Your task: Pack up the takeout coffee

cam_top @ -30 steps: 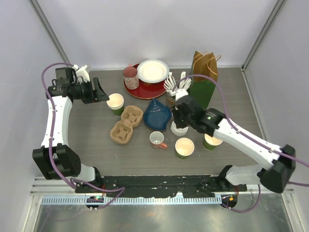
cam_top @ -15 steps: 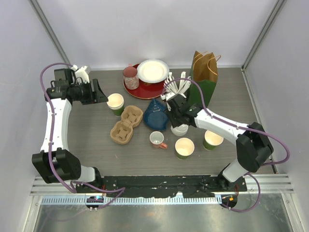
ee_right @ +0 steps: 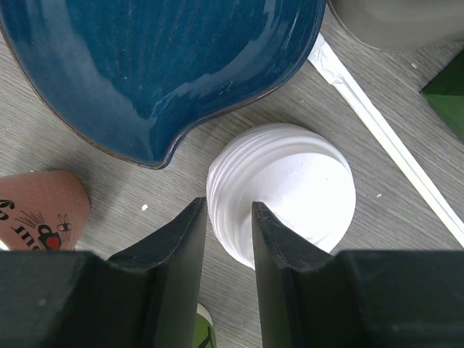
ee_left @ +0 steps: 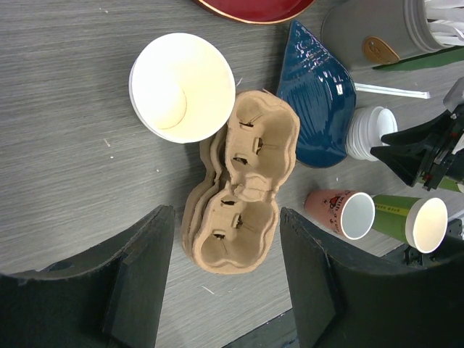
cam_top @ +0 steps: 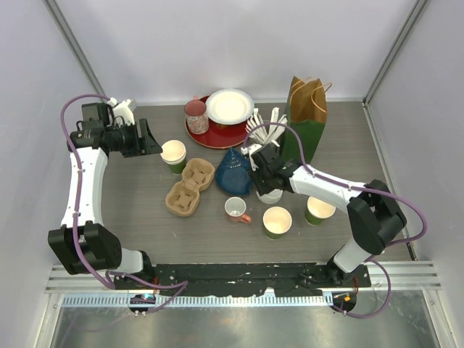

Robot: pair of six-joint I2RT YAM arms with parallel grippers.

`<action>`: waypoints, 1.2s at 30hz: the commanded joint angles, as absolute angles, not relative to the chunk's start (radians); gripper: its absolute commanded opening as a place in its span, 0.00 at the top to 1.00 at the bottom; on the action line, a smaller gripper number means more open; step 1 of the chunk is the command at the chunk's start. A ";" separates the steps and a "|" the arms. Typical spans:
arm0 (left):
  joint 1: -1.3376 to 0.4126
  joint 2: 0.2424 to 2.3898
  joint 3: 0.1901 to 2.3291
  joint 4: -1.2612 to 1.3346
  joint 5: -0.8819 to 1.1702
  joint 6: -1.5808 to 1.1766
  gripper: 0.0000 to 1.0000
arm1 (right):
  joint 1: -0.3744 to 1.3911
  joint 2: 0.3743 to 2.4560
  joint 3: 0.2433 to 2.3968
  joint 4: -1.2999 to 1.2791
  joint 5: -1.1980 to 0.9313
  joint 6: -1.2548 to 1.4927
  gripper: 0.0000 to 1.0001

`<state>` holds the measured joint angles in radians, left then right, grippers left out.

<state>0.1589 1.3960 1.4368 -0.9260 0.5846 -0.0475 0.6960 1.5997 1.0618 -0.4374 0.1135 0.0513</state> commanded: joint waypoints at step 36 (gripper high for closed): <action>0.155 1.379 1.485 -0.928 0.634 -0.052 0.37 | 0.736 1.393 1.321 -0.777 0.097 -0.035 0.99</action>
